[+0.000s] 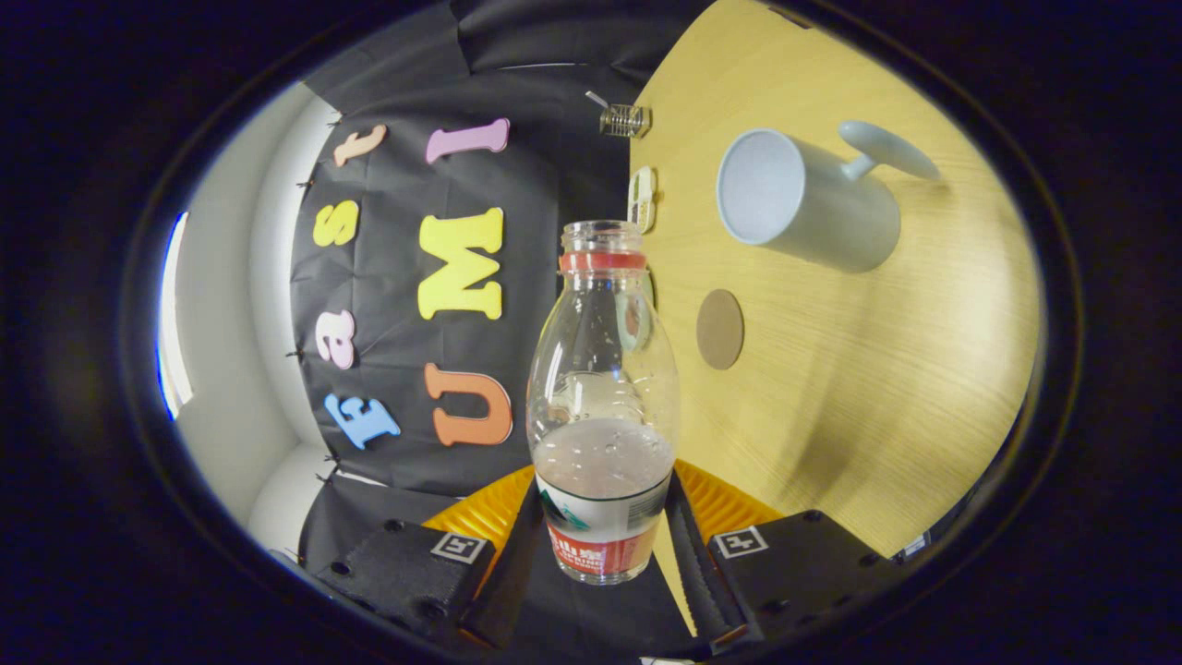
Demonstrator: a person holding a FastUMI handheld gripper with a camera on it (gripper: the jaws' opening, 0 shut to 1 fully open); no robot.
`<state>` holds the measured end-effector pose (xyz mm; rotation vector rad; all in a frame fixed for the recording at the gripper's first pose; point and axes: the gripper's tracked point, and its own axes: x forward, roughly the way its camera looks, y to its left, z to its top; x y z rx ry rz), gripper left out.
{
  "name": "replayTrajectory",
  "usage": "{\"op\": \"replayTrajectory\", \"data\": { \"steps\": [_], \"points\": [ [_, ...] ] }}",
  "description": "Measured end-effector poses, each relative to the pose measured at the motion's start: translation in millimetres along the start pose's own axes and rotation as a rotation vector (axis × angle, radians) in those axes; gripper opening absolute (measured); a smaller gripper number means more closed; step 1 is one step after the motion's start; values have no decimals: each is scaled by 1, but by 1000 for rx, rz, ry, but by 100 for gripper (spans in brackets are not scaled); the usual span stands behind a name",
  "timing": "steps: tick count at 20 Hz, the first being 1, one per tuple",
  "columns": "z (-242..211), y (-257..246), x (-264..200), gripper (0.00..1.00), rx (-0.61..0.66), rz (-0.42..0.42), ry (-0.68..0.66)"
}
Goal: Take the bottle from table, then pour the juice into the cup, finally place the bottle on the coaster
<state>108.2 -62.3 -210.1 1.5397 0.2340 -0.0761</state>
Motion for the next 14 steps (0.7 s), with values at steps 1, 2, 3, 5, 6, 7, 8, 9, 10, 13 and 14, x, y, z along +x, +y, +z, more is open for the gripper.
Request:
{"op": "replayTrajectory", "data": {
  "steps": [1,2,3,5,6,7,8,9,10,13,14],
  "points": [
    [1,2,1,74,10,3,-1],
    [1,4,2,74,20,9,-1],
    [3,5,2,74,28,13,-4],
    [5,7,4,74,40,14,-5],
    [7,9,5,74,51,23,-9],
    [8,12,7,74,68,29,-11],
    [10,13,8,74,83,33,-12],
    [11,13,10,74,93,33,-13],
    [11,13,10,74,101,31,-14],
    [13,16,13,74,123,40,-15],
    [13,16,14,74,126,39,-13]
  ]
}}
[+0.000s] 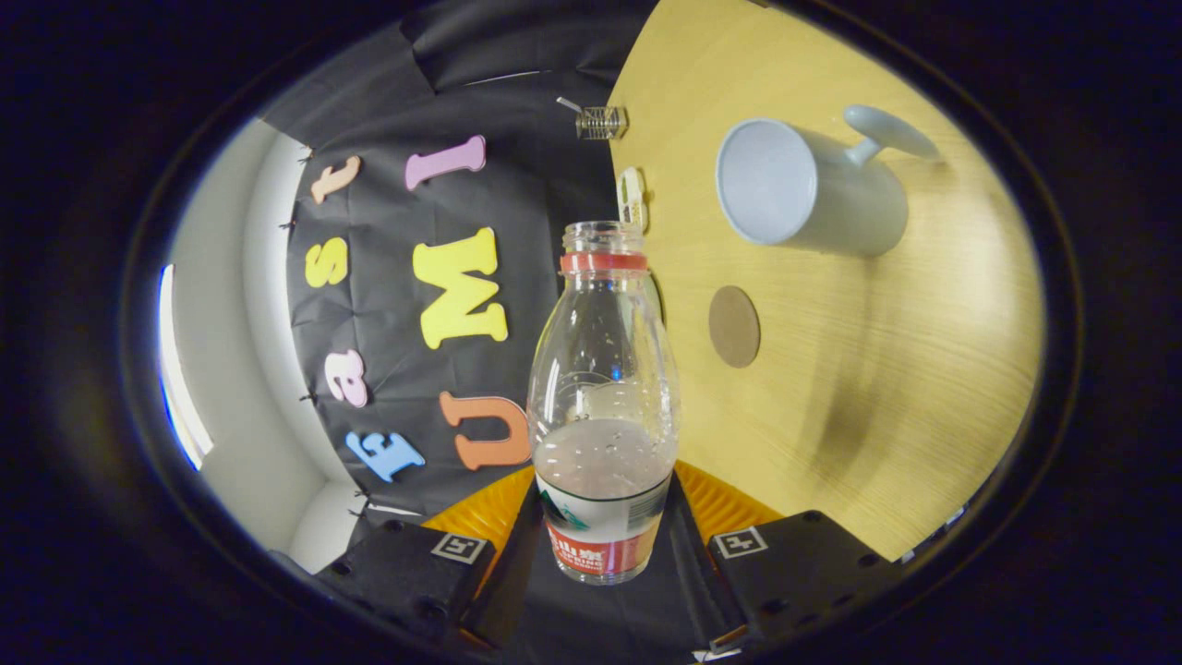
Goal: Take the bottle from table, then pour the juice into the cup, finally place the bottle on the coaster
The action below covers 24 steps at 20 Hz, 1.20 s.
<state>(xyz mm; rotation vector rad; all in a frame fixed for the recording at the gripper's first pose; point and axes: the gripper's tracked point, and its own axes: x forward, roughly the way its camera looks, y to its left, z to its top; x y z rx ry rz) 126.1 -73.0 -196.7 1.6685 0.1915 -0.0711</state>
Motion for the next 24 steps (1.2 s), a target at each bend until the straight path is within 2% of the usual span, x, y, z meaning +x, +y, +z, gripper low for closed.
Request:
{"op": "replayTrajectory", "data": {
  "steps": [24],
  "points": [
    [-2,22,3,74,105,8,19]
  ]
}}
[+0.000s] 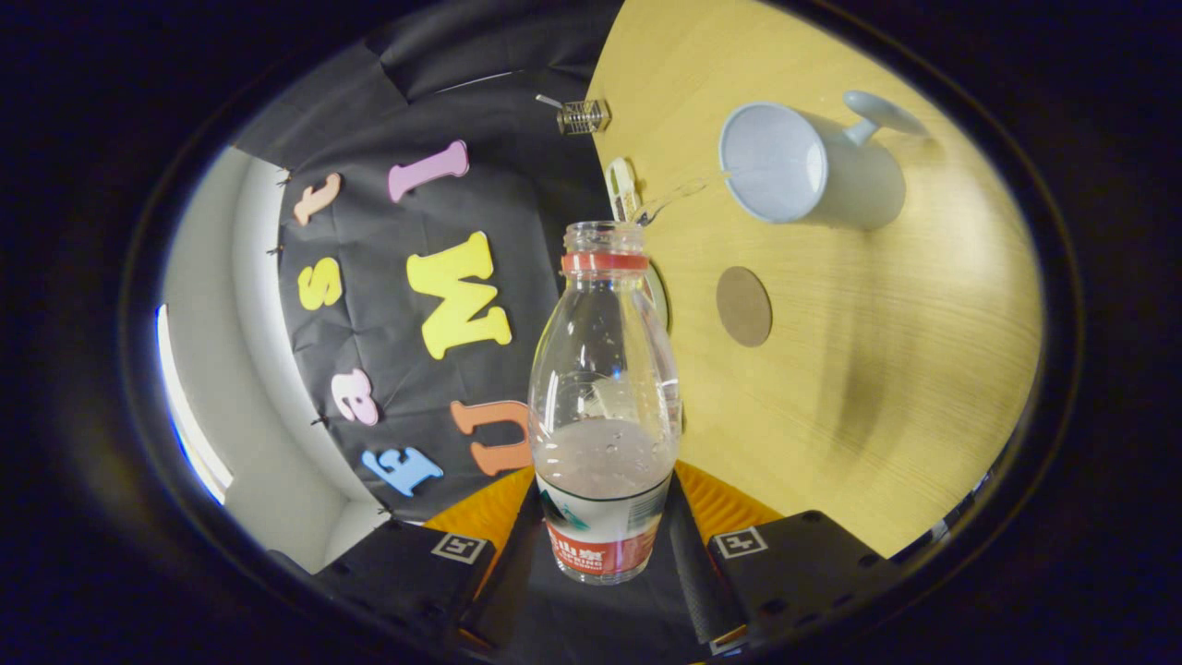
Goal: Take the bottle from table, then pour the juice into the cup, finally place the bottle on the coaster
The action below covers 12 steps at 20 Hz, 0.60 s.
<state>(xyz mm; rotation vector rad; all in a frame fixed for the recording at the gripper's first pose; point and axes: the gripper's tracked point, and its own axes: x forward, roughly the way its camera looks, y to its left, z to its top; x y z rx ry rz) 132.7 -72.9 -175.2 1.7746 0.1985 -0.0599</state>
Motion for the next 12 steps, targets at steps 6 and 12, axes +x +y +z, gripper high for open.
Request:
{"op": "replayTrajectory", "data": {
  "steps": [6,12],
  "points": [
    [1,6,0,74,27,-3,-1],
    [2,11,2,74,65,4,-5]
  ]
}}
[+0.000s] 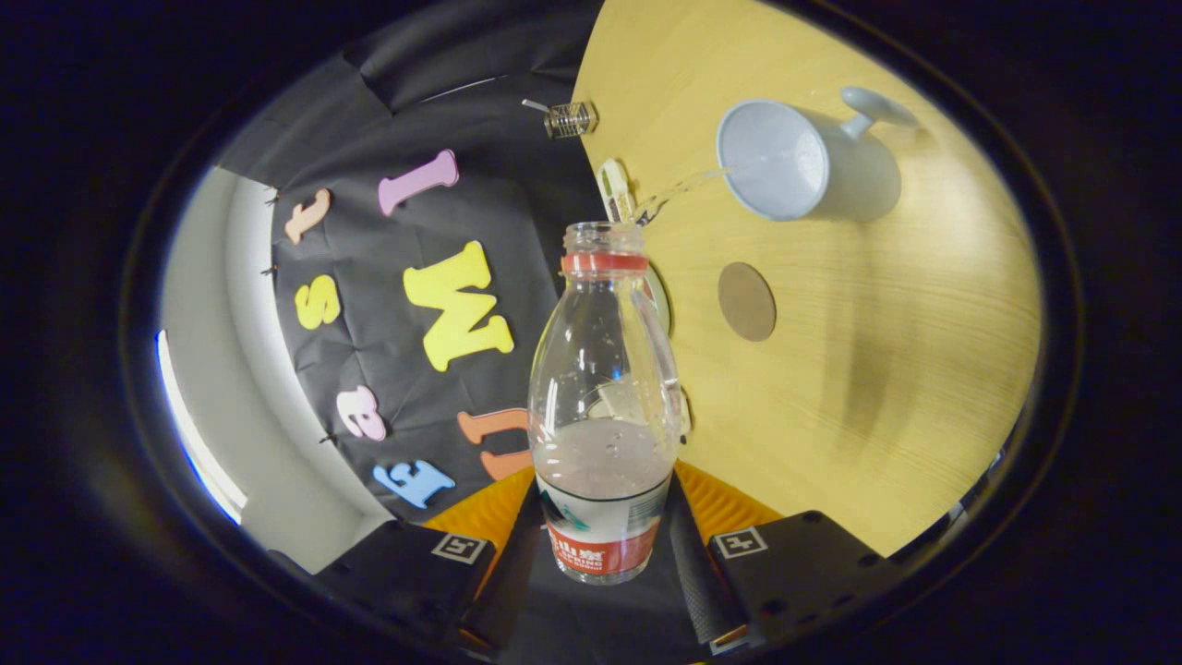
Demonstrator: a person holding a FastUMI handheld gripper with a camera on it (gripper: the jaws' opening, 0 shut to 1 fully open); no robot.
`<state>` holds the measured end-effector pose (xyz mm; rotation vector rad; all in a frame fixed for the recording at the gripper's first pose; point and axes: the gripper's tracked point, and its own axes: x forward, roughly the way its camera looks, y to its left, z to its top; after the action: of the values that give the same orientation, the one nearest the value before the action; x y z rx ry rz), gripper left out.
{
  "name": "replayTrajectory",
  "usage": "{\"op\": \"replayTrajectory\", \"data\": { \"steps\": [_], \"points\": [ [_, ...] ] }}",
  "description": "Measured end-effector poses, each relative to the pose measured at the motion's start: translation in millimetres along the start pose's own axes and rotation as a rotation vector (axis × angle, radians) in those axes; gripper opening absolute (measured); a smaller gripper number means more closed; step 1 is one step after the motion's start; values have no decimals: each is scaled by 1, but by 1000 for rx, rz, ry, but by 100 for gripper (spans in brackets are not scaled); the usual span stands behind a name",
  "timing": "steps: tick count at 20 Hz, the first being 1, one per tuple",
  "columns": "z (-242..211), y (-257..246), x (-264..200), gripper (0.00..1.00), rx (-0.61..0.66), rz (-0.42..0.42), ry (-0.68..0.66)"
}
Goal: Take the bottle from table, then pour the juice into the cup, finally place the bottle on the coaster
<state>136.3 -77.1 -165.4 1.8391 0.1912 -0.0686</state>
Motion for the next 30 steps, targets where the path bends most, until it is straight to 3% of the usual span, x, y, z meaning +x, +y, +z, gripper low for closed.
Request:
{"op": "replayTrajectory", "data": {
  "steps": [30],
  "points": [
    [-3,26,1,74,115,49,-5]
  ]
}}
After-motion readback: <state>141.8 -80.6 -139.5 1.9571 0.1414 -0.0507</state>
